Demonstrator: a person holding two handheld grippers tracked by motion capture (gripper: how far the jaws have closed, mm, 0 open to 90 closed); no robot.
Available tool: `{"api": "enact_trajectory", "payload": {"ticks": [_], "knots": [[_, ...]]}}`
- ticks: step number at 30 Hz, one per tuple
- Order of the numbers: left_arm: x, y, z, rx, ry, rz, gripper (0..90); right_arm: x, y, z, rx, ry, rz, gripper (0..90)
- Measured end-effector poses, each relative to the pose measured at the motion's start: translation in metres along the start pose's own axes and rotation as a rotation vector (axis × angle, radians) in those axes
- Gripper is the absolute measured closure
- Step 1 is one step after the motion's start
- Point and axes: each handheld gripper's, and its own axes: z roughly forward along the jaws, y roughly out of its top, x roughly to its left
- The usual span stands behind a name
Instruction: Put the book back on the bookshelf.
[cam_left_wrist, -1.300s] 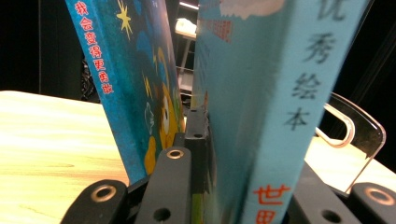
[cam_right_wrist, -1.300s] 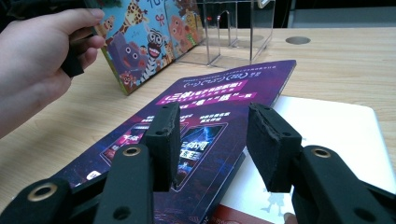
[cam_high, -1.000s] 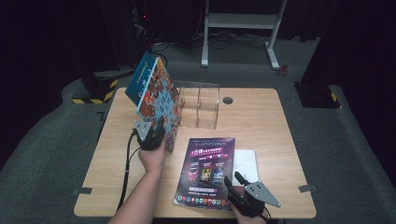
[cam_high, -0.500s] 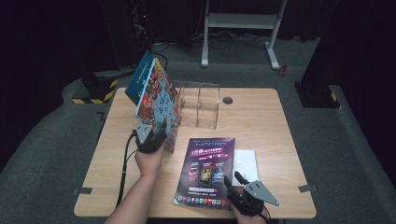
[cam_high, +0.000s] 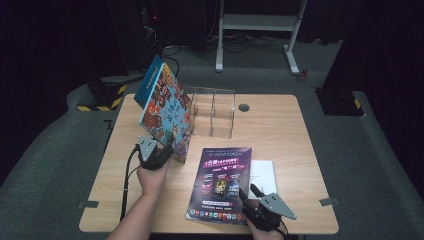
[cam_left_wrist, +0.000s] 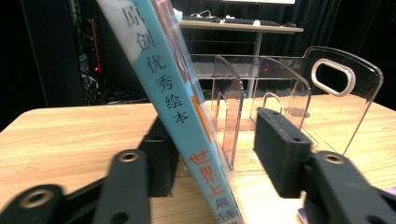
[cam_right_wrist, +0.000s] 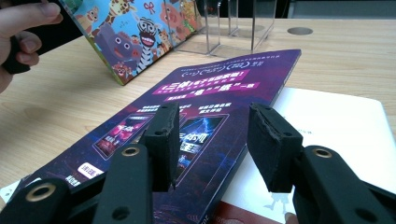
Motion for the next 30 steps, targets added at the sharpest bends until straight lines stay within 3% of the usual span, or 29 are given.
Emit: {"api": "enact_trajectory", "payload": {"ticks": [5, 15, 30], "knots": [[0.005, -0.003, -0.002, 0.001, -0.004, -0.013, 70.7, 0.0, 0.0, 0.001, 0.003, -0.002, -0.001, 54.4], [0.002, -0.004, -0.002, -0.007, -0.008, -0.056, 72.7, 0.0, -0.001, 0.001, 0.006, -0.004, -0.002, 54.4], [-0.016, -0.004, -0.003, -0.024, -0.031, -0.065, 73.9, -0.002, 0.0, 0.0, 0.0, -0.008, 0.003, 54.5]]}}
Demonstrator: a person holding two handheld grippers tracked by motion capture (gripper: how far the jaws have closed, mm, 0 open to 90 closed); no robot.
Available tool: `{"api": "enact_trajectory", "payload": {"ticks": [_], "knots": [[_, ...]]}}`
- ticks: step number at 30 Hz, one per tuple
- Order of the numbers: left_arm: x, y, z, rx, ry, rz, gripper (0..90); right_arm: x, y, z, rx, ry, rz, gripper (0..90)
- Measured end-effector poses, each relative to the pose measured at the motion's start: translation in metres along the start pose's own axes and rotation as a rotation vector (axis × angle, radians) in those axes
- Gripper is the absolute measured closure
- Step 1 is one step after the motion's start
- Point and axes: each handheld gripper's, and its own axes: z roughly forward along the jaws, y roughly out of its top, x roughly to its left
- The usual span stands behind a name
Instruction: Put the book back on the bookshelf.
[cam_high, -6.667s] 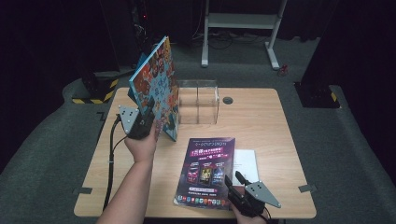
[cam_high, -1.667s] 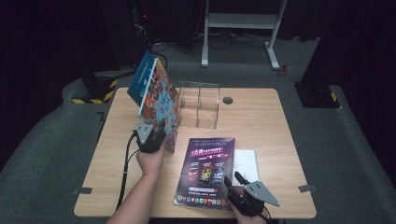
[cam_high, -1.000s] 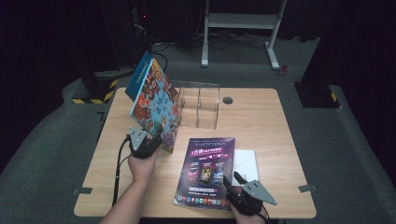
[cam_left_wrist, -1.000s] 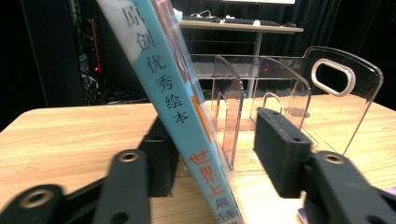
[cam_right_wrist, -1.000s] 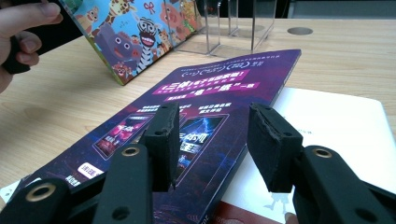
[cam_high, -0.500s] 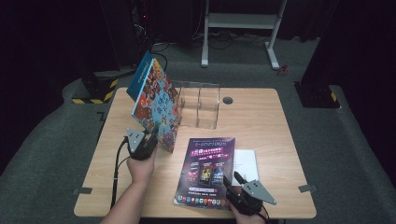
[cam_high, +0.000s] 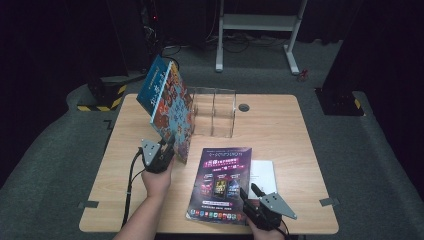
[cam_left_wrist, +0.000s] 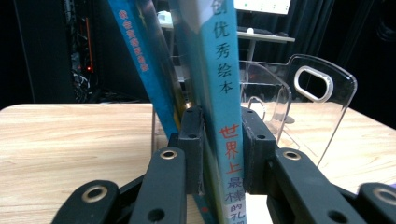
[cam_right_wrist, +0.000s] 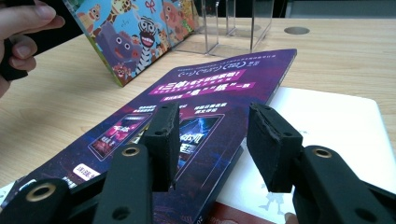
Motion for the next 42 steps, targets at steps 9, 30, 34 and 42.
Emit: {"api": "enact_trajectory", "payload": {"ticks": [9, 30, 34, 42], "knots": [[0.007, -0.001, 0.001, 0.004, 0.018, -0.001, 73.7, -0.001, 0.0, -0.001, -0.004, 0.0, 0.0, 54.6], [0.005, -0.018, 0.005, 0.072, -0.006, 0.005, 69.0, -0.001, 0.001, -0.002, -0.006, 0.001, 0.001, 54.6], [0.0, -0.032, 0.004, 0.103, -0.026, 0.047, 60.7, -0.001, 0.001, -0.002, -0.008, 0.0, 0.001, 54.6], [-0.003, -0.05, 0.006, 0.164, -0.031, 0.052, 70.8, -0.001, 0.001, -0.003, -0.009, 0.002, 0.002, 54.5]]}}
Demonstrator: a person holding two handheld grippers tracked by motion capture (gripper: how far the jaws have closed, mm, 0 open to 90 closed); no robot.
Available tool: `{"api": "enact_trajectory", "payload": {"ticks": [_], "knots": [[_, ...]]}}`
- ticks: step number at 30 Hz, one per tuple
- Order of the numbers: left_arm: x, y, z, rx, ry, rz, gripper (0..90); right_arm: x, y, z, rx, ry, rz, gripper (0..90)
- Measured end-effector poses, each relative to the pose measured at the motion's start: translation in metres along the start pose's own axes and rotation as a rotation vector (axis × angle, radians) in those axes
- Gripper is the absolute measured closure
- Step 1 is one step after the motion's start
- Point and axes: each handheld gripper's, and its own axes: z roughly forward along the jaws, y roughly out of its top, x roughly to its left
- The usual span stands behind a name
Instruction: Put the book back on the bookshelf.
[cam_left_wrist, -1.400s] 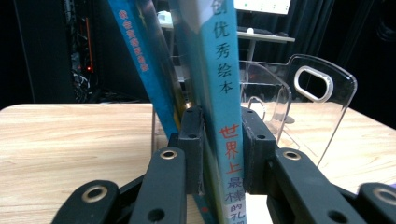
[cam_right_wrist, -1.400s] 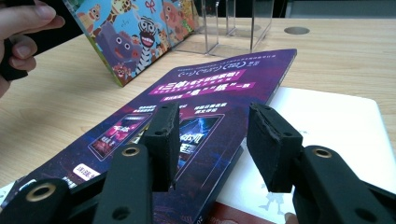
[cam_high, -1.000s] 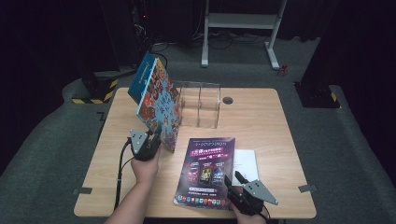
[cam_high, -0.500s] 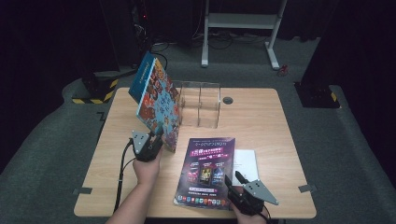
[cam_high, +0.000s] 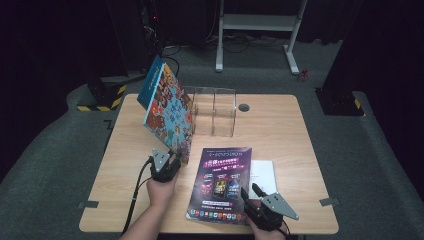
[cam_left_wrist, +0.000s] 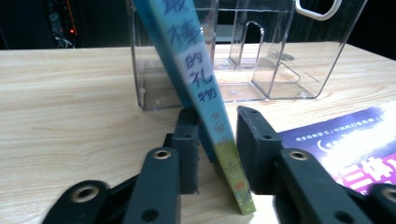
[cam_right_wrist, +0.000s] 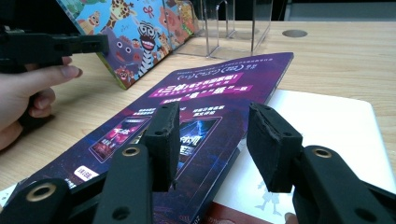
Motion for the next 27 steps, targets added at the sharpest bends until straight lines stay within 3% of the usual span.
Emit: {"api": "enact_trajectory", "payload": {"ticks": [7, 14, 17, 19, 27], "knots": [[-0.006, 0.002, 0.003, 0.004, -0.02, -0.009, 71.2, 0.0, 0.0, 0.0, 0.002, -0.001, 0.0, 54.6], [-0.009, 0.001, 0.004, 0.006, -0.025, 0.018, 68.8, -0.001, 0.0, -0.001, -0.001, -0.002, 0.004, 54.5], [-0.008, 0.0, 0.002, 0.005, -0.049, 0.048, 56.0, -0.002, 0.0, -0.001, 0.0, -0.001, 0.005, 54.3], [-0.006, -0.001, -0.001, 0.011, -0.064, 0.048, 49.3, -0.002, 0.0, -0.001, 0.0, 0.0, 0.006, 53.3], [0.007, 0.005, -0.023, 0.05, -0.117, 0.062, 40.3, -0.002, 0.001, 0.002, 0.024, 0.005, 0.014, 48.1]]}}
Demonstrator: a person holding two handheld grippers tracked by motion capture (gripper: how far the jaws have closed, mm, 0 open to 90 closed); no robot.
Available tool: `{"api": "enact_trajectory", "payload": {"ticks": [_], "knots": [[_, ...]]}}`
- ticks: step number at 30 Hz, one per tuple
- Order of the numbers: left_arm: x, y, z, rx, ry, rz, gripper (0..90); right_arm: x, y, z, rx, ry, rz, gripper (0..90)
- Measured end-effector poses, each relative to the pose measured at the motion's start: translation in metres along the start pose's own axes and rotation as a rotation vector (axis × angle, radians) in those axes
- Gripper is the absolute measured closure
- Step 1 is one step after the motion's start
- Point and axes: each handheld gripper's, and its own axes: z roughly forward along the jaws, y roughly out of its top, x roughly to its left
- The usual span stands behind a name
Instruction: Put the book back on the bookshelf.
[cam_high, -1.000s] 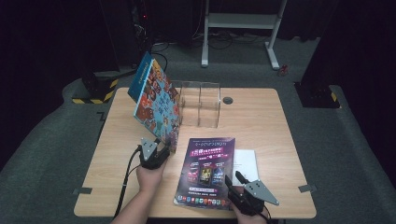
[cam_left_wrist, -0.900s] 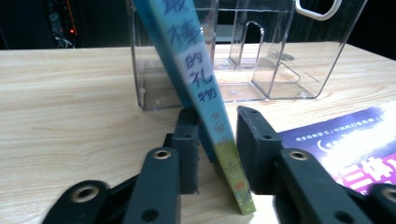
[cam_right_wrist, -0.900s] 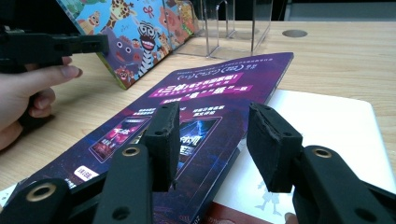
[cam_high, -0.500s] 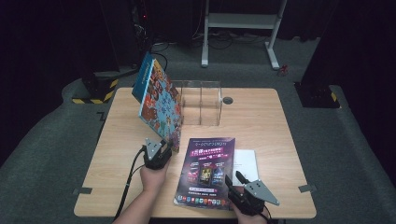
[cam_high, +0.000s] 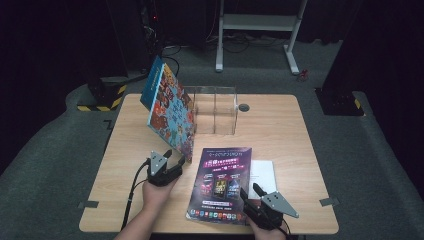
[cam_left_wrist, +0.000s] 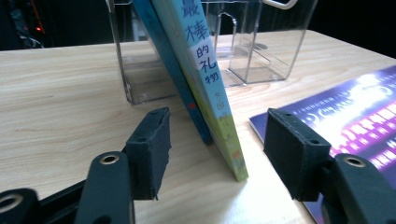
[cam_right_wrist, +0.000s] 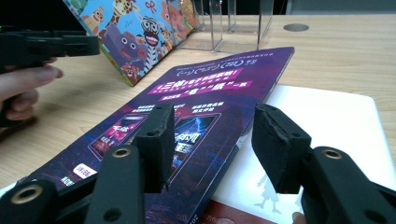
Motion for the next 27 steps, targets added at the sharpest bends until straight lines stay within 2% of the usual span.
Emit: {"api": "enact_trajectory", "payload": {"ticks": [7, 14, 18, 20, 23, 26, 27], "knots": [[0.005, -0.002, -0.022, 0.046, -0.024, 0.039, 37.9, -0.001, 0.0, 0.001, 0.014, -0.002, 0.008, 45.5], [0.01, -0.012, -0.037, 0.127, -0.031, 0.068, 35.7, 0.0, 0.0, 0.002, 0.024, -0.001, 0.008, 44.6], [0.007, -0.018, -0.043, 0.163, -0.054, 0.11, 37.7, 0.0, 0.0, 0.003, 0.037, 0.002, 0.011, 43.8], [0.005, -0.02, -0.043, 0.184, -0.08, 0.12, 36.1, 0.0, -0.001, 0.004, 0.045, 0.006, 0.012, 43.4], [0.003, -0.023, -0.043, 0.198, -0.099, 0.111, 33.1, 0.0, -0.001, 0.005, 0.059, 0.008, 0.017, 42.6], [-0.001, -0.023, -0.041, 0.215, -0.119, 0.071, 30.7, 0.0, -0.001, 0.006, 0.071, 0.016, 0.026, 42.1], [-0.003, -0.023, -0.041, 0.216, -0.121, 0.072, 30.6, 0.0, -0.001, 0.007, 0.073, 0.02, 0.029, 42.0]]}}
